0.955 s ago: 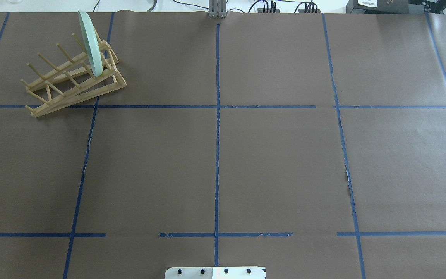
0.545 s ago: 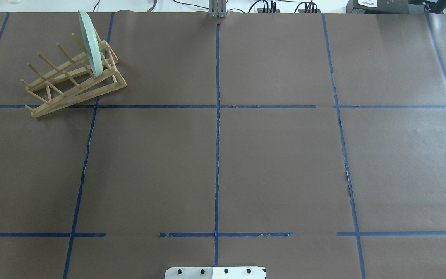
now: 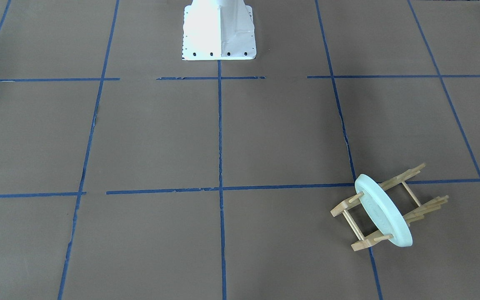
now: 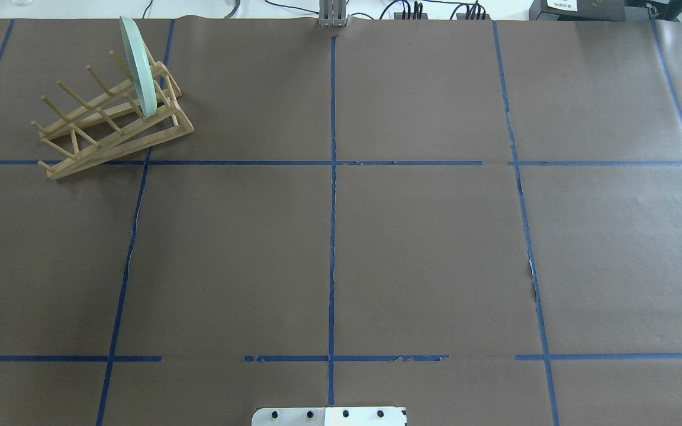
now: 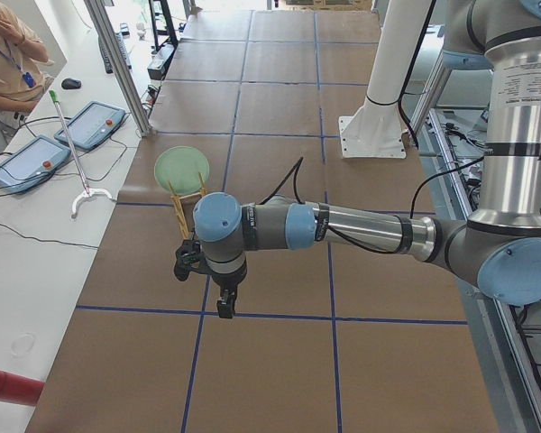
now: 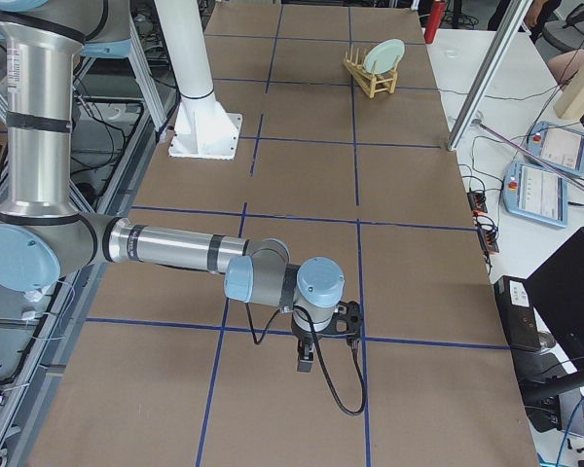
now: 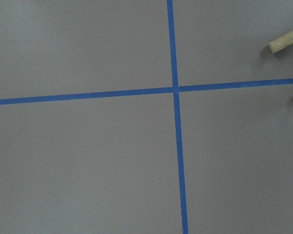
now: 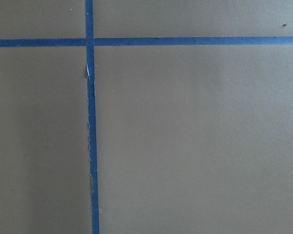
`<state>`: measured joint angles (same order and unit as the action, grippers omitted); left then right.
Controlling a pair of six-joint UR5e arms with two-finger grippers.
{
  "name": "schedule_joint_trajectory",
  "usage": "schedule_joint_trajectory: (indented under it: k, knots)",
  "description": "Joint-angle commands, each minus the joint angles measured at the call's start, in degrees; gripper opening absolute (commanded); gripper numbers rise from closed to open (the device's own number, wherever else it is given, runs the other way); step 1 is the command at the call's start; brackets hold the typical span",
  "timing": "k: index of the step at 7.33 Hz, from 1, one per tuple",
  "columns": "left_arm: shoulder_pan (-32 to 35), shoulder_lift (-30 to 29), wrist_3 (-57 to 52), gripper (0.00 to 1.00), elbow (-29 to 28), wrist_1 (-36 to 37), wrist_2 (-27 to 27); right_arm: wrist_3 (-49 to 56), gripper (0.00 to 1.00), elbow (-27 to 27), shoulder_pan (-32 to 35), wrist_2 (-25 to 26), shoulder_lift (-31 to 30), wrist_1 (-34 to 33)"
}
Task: Place plate on rack
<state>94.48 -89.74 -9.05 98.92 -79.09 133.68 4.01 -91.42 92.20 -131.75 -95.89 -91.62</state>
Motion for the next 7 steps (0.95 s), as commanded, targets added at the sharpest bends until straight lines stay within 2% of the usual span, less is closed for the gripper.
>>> schedule_joint_trajectory:
  k: [1, 7]
  knots:
    - [0.00, 0.00, 0.00, 1.00, -0.13, -0.01, -0.09, 0.03, 1.00, 0.01, 0.00, 0.00, 0.00, -0.05]
    - [0.26, -0.78, 0.00, 1.00, 0.39, 0.34, -0.35, 0.03, 1.00, 0.01, 0.00, 0.00, 0.00, 0.03]
